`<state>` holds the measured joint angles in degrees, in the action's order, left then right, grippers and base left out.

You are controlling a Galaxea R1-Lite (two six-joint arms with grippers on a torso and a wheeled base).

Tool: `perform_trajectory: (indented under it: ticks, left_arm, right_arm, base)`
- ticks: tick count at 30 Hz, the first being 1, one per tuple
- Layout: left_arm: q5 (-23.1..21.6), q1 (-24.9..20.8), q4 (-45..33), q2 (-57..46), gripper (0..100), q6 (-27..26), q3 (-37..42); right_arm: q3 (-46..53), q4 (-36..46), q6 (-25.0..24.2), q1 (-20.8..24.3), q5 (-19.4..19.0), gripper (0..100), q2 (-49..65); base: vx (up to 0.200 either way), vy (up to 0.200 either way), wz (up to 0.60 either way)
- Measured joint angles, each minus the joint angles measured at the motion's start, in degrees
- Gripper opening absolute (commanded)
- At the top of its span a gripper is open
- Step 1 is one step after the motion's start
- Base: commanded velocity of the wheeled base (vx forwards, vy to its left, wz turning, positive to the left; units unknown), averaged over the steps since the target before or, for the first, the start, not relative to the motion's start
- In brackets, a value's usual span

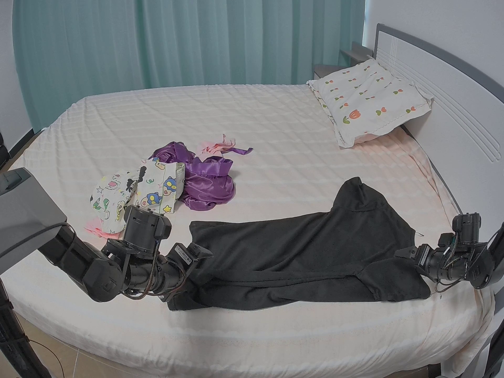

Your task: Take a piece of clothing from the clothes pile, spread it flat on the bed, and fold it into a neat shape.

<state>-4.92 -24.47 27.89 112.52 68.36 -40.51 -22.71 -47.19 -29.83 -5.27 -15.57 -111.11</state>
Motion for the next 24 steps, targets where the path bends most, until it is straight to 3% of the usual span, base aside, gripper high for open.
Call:
perform_trajectory:
  ticks: [13,24]
  left_arm:
    - [2.79,0.18,-0.23,-4.52,100,0.77,-0.17]
    - [2.00,-0.55,0.29,-0.78,100,2.06,-0.98]
  right_arm:
    - [-0.07,-0.07,-0.05,0.10,0.07,100,-0.44]
    - [-0.07,-0.07,-0.05,0.12,0.02,100,-0.52]
  base:
    - [0.000,0.000,0.00]
    - [0.000,0.000,0.00]
